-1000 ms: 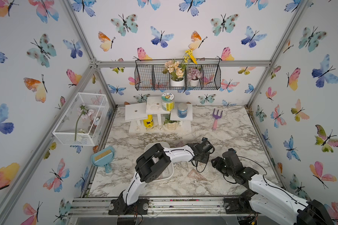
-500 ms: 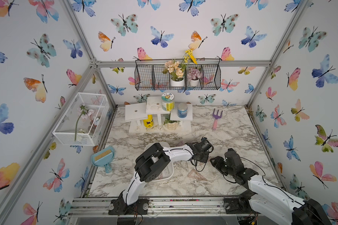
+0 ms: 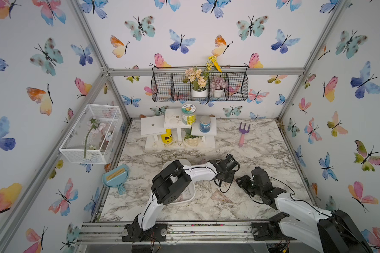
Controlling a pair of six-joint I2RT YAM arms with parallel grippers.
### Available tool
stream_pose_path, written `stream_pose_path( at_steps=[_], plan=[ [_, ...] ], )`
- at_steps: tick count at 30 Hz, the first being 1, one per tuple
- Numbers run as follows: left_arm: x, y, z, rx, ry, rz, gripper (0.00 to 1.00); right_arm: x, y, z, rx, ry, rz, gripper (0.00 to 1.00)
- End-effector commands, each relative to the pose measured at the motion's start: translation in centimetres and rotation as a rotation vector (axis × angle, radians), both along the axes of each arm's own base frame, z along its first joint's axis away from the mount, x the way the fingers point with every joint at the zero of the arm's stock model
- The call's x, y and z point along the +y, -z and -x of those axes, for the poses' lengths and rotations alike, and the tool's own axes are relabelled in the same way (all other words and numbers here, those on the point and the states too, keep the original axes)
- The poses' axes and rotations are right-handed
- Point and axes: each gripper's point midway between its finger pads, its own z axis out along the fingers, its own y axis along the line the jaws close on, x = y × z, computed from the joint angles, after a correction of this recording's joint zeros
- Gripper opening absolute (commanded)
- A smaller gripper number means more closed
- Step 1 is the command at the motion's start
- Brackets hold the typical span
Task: Put the scattered rulers into the storage box
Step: Pick up the ruler from the center of the board.
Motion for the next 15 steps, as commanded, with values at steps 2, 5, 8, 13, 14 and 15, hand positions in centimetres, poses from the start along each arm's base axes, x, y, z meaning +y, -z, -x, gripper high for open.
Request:
stream_pose_path(
  at_steps=[2,5,8,13,14,15],
  plan=[
    [5.2,8.1,4.59,0.205,0.031,-0.234,0.13,0.71,-0.15,-0.48,-0.023,-0.033,-0.039,0.36],
    [5.18,8.08,4.55,0.204,0.03,-0.233,0.14,0.98,-0.25,-0.8,-0.026,-0.04,-0.05,0.32],
    [5.11,8.11,4.59,0.207,0.031,-0.231,0.13,1.3,-0.26,-1.07,-0.025,-0.05,-0.062,0.27],
    [5.01,8.03,4.5,0.206,0.031,-0.227,0.13,1.54,-0.2,-1.2,-0.014,-0.066,-0.056,0.25],
    [5.0,8.01,4.5,0.205,0.031,-0.228,0.13,1.52,-0.31,-1.28,-0.019,-0.065,-0.055,0.25],
    [5.03,7.97,4.4,0.203,0.029,-0.229,0.13,1.44,-0.3,-1.3,-0.021,-0.063,-0.052,0.25]
  ],
)
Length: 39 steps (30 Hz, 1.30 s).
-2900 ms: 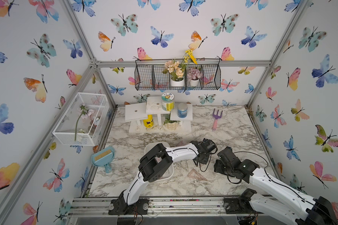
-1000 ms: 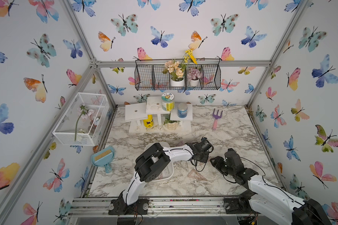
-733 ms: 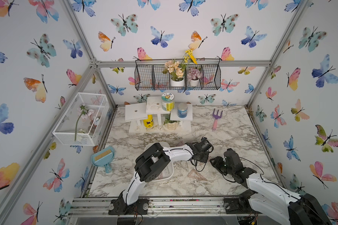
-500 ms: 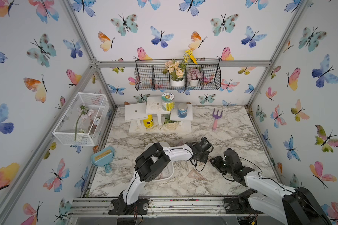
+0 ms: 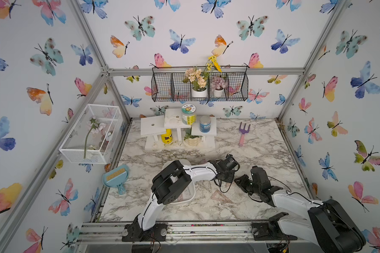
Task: Put the scattered rulers into the storage box
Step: Pick up the ruler from the center of the board.
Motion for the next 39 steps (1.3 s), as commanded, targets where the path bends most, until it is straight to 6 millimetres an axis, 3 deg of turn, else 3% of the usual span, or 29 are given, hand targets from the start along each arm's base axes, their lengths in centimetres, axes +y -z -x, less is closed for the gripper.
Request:
stream_pose_path(
  at_steps=[1,15,25,28,32,39],
  plan=[
    [5.0,7.9,4.4,0.201,0.031,-0.232,0.13,0.4,-1.0,-0.8,-0.035,-0.019,-0.014,0.24],
    [4.9,7.1,4.1,0.19,0.025,-0.231,0.13,0.8,-2.4,-2.0,-0.088,-0.043,0.0,0.02],
    [5.0,5.0,3.0,0.161,0.0,-0.207,0.15,1.4,-3.8,-2.4,-0.127,-0.07,-0.017,0.02],
    [5.2,2.8,2.0,0.118,-0.024,-0.184,0.21,1.3,-4.0,-2.3,-0.13,-0.075,-0.01,0.02],
    [5.3,-1.6,0.3,0.048,-0.059,-0.137,0.27,1.2,-4.3,-2.2,-0.132,-0.084,0.006,0.02],
    [5.9,-12.5,-2.2,-0.12,-0.114,-0.006,0.32,1.9,-5.1,-2.2,-0.141,-0.124,-0.018,0.02]
  ],
)
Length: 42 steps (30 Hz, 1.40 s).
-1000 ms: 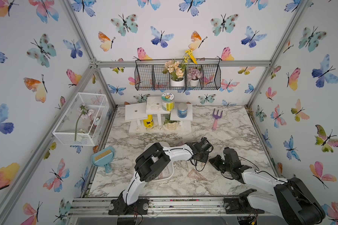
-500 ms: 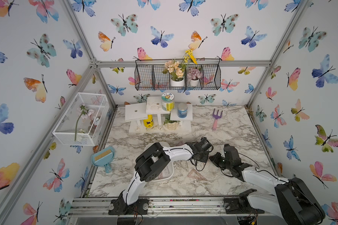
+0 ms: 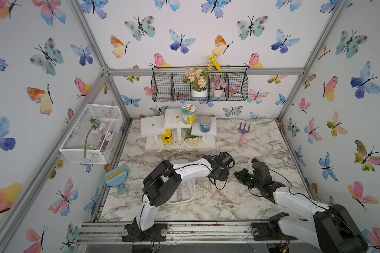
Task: Put the scattered rulers into the storage box
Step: Pick up the ruler from the center of the board, then place the ruler in the storage box.
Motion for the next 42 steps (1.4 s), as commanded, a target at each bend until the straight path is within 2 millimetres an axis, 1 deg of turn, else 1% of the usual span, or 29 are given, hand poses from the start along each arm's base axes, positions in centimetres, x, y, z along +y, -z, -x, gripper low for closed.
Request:
stream_pose_path(
  at_steps=[1,3,6,13,19,23,25,28,31,34,37,39,41,42],
  plan=[
    [1.4,-7.8,-1.7,-0.137,-0.048,0.071,0.32,1.1,-1.5,-0.1,-0.017,-0.063,-0.024,0.02],
    [2.3,-9.3,-2.1,-0.156,-0.064,0.09,0.33,1.5,-2.0,-0.1,-0.021,-0.082,-0.03,0.02],
    [3.9,-10.2,-2.5,-0.16,-0.088,0.094,0.33,2.0,-3.0,-0.3,-0.032,-0.106,-0.049,0.02],
    [8.4,-10.7,-3.1,-0.156,-0.166,0.115,0.33,3.5,-6.4,-0.7,-0.078,-0.156,-0.129,0.02],
    [12.5,-11.4,-3.6,-0.16,-0.243,0.145,0.34,4.9,-8.9,-1.1,-0.111,-0.191,-0.201,0.02],
    [15.9,-11.9,-4.0,-0.161,-0.307,0.168,0.33,6.7,-10.7,-1.3,-0.136,-0.231,-0.24,0.02],
    [17.7,-12.3,-4.1,-0.168,-0.338,0.173,0.34,8.0,-11.4,-1.3,-0.146,-0.257,-0.251,0.02],
    [20.1,-12.3,-4.1,-0.167,-0.38,0.177,0.34,10.4,-12.2,-1.1,-0.158,-0.3,-0.252,0.02],
    [22.3,-12.2,-3.9,-0.158,-0.419,0.187,0.34,13.7,-12.6,-0.8,-0.162,-0.355,-0.254,0.02],
    [23.8,-12.1,-3.4,-0.154,-0.448,0.203,0.35,17.6,-12.7,-0.2,-0.162,-0.418,-0.261,0.02],
    [24.8,-12.0,-2.9,-0.146,-0.467,0.208,0.35,21.5,-12.1,0.4,-0.154,-0.483,-0.266,0.02],
    [25.3,-12.1,-2.5,-0.145,-0.479,0.216,0.35,24.0,-11.3,0.7,-0.145,-0.517,-0.261,0.02],
    [26.0,-12.2,-2.1,-0.148,-0.492,0.218,0.35,26.0,-10.5,0.9,-0.144,-0.534,-0.255,0.02],
    [26.2,-12.2,-2.0,-0.15,-0.499,0.221,0.35,26.8,-9.8,0.9,-0.135,-0.546,-0.246,0.02]
  ],
)
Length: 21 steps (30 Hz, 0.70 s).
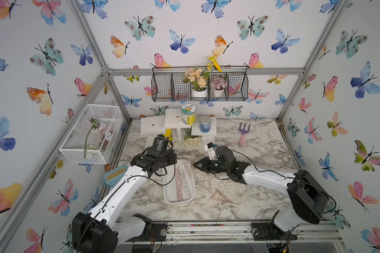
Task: Put the scattered rulers into the storage box
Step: Place the ruler in the storage box.
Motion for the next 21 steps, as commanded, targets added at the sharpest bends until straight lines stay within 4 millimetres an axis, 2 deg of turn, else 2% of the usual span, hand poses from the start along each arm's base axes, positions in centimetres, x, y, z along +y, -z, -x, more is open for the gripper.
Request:
stream_pose_path(
  at_steps=[1,7,11,17,21],
  plan=[
    [0.5,-0.3,1.4,0.012,0.017,0.024,0.35,2.6,0.3,-0.5,-0.034,0.0,-0.009,0.02],
    [1.7,-0.6,2.1,0.006,-0.006,0.03,0.36,5.4,2.5,0.1,-0.03,-0.05,0.018,0.02],
    [2.1,-0.3,2.2,0.009,-0.013,0.038,0.37,6.5,4.1,0.9,-0.03,-0.071,0.064,0.02],
    [1.6,0.2,2.0,0.031,0.0,0.058,0.37,6.4,5.7,1.2,-0.053,-0.067,0.142,0.02],
    [1.5,0.1,2.0,0.026,-0.001,0.068,0.37,6.3,5.9,1.1,-0.074,-0.081,0.189,0.02]
  ],
)
